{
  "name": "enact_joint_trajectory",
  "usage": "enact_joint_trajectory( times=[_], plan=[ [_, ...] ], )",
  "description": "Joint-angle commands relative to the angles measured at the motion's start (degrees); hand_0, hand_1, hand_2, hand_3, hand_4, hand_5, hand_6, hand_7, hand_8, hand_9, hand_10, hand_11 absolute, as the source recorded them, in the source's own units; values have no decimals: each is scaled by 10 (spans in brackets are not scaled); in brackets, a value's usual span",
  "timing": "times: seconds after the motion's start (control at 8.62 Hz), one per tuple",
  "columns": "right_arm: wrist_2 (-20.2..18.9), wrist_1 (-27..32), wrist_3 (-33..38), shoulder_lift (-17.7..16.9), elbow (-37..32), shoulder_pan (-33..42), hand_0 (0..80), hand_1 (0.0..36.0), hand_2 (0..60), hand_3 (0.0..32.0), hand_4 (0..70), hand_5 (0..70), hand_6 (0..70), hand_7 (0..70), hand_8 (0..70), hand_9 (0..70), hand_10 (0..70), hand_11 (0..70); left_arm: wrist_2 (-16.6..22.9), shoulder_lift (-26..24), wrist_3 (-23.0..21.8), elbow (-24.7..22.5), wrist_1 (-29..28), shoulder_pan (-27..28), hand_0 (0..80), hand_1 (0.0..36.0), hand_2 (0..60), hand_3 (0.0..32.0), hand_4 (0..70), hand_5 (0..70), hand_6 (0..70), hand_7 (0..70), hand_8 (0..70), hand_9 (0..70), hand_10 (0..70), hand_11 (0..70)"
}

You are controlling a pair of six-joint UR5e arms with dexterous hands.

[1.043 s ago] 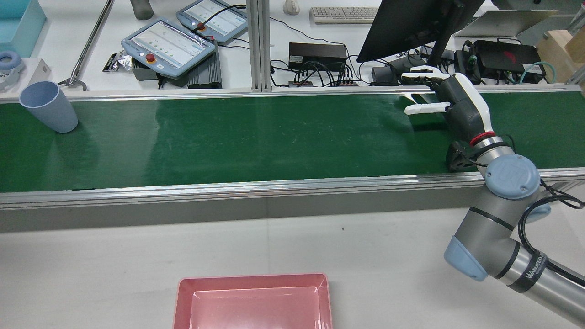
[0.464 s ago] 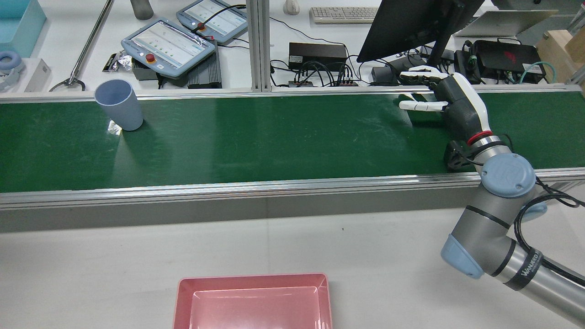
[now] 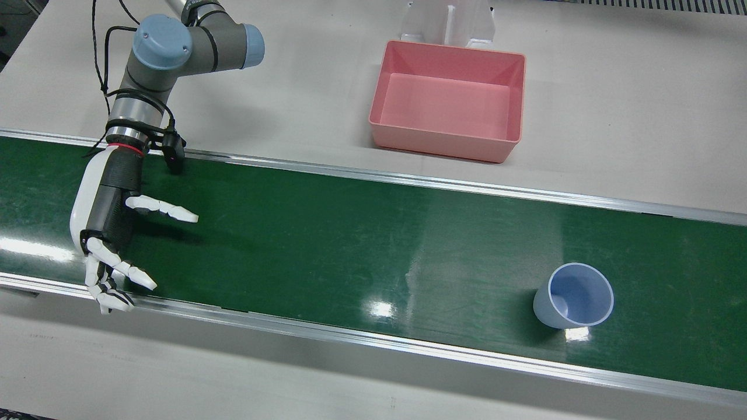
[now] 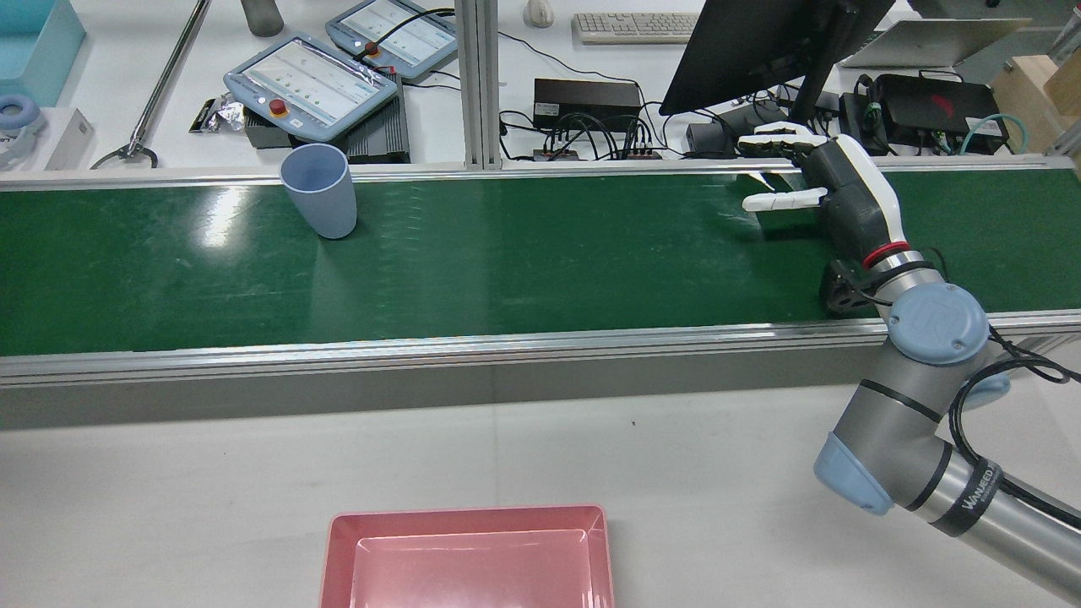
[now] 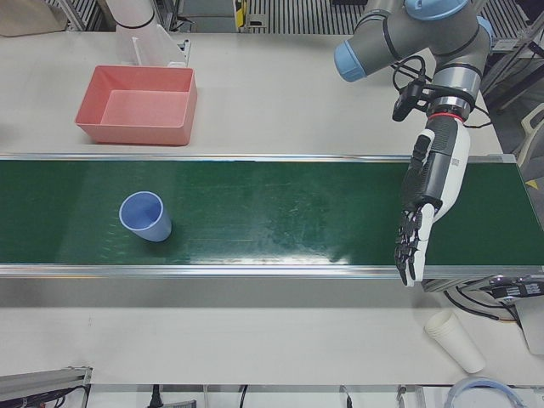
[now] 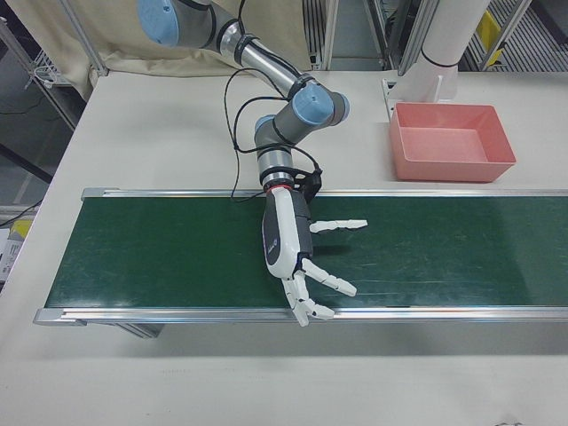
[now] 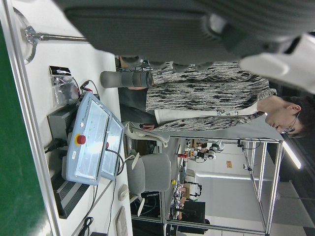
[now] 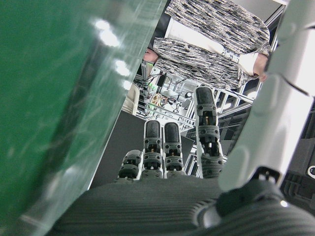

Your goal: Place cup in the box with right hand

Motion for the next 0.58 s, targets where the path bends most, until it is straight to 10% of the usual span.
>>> enact_joint_trajectory(
  times=[0.0,0.12,0.35,0.46],
  plan=[
    [3,0,-3,0,0,0,520,148,95,0,246,68,96,361,167,271,73,120,0,0,0,0,-1,0,0,0,0,0,0,0,0,0,0,0,0,0],
    [3,0,-4,1,0,0,510,168,162,0,227,68,96,360,169,274,75,122,0,0,0,0,0,-1,0,0,0,0,0,0,0,0,0,0,0,0],
    [4,0,-4,2,0,0,530,134,32,0,281,69,96,362,170,276,76,124,0,0,-1,0,0,0,0,0,0,0,0,0,0,0,0,0,0,0],
    [3,0,-5,5,0,0,526,158,98,0,261,70,97,363,171,276,75,123,0,0,0,0,0,0,0,0,0,0,0,0,0,0,0,0,0,0]
  ],
)
